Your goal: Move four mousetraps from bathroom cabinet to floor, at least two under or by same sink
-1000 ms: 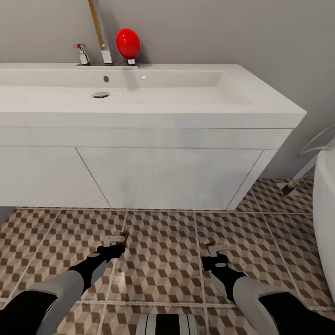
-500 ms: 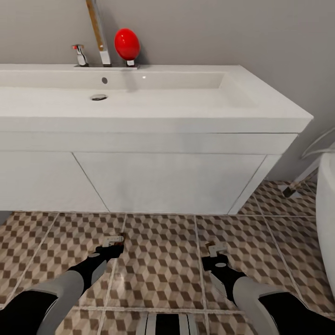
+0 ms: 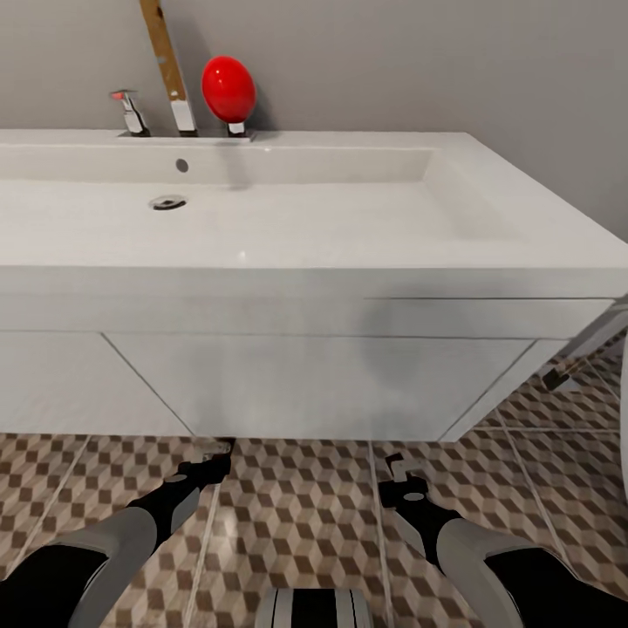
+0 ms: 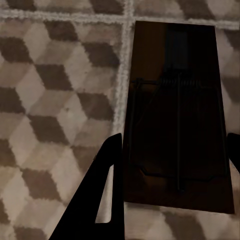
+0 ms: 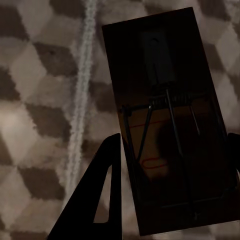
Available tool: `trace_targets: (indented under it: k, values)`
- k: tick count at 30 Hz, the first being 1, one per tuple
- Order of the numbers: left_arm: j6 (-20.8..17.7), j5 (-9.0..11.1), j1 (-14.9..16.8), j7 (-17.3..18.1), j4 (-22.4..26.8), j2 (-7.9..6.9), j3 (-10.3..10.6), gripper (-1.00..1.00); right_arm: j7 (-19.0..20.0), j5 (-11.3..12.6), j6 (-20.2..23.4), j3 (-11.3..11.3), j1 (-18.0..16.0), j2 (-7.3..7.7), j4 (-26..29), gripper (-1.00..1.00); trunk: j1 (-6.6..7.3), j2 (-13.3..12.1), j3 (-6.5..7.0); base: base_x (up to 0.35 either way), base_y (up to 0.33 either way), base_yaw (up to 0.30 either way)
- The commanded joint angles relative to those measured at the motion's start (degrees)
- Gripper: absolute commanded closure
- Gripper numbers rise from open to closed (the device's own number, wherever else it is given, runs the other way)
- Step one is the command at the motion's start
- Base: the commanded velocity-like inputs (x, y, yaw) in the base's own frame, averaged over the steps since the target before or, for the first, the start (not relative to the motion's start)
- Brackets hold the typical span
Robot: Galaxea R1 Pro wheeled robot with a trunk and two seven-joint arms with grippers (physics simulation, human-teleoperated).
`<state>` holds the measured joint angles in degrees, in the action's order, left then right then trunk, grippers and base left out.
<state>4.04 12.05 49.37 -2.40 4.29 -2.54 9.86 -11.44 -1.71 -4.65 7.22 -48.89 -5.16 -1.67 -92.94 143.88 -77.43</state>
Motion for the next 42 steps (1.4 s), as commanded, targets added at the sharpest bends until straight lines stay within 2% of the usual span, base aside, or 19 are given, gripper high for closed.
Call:
trace_targets:
  k: [1, 42]
  values:
    - [0.17, 0.40, 0.02, -0.22, -0.04, -0.01, 0.51, 1.00, -0.17, -0.05, -0.24, 0.33, -0.07, -0.02, -0.18, 1.00, 0.00, 0.01, -0.04, 0.076, 0.000, 0.000]
    - [0.11, 0.42, 0.02, -0.23, -0.43, -0.01, 0.51, 1.00, -0.13, -0.05, 0.88, 0.47, -0.07, -0.02, -0.11, 1.00, 0.00, 0.01, -0.04, 0.010, 0.000, 0.000]
